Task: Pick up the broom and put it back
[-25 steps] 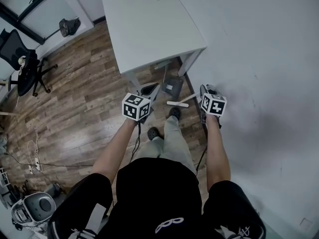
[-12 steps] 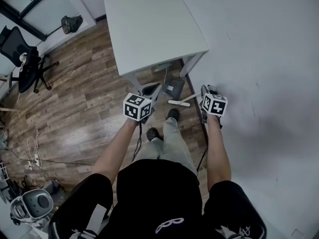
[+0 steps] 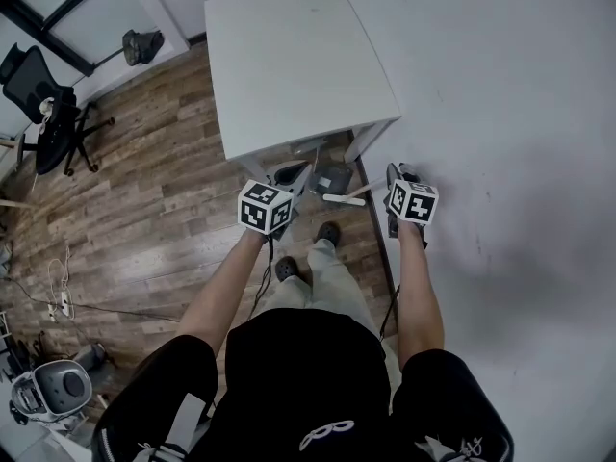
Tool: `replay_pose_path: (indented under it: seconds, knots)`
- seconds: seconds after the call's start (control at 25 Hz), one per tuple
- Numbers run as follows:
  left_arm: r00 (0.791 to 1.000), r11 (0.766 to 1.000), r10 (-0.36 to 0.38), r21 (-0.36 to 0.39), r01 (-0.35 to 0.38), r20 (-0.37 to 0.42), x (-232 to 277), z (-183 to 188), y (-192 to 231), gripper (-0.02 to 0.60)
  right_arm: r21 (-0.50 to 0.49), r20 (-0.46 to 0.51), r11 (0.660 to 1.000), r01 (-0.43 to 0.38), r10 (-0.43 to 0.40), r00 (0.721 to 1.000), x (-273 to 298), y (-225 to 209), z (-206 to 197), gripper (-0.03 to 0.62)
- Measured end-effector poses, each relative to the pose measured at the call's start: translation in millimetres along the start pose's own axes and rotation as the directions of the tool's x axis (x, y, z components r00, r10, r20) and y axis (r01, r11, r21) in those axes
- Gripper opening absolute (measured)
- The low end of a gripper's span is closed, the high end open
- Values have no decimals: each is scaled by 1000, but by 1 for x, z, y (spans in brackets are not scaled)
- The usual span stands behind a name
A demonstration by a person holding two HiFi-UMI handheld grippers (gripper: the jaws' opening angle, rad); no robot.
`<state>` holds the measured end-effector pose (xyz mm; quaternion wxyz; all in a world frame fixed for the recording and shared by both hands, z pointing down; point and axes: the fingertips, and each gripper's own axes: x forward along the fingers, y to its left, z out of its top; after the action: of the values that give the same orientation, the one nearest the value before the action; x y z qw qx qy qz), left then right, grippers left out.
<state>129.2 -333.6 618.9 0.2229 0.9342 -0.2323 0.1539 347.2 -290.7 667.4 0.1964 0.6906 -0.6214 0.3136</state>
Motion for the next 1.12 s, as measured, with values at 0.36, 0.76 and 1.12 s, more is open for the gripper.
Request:
replay_pose_path:
  seconds: [0.36, 0.76, 1.12]
  knots:
    - [1000, 999, 29, -13, -29, 2, 31, 21, 14, 11, -19, 4, 999, -30, 30, 1000, 29, -15, 39, 117]
    - [999, 999, 48, -23, -48, 0, 64, 32, 27, 11, -30, -11, 998, -57, 57, 998, 65, -27, 54, 117]
    - [997, 996, 72, -46, -72, -9, 81, 27, 41, 11, -39, -111, 996, -77, 73, 991, 104, -31, 22, 117]
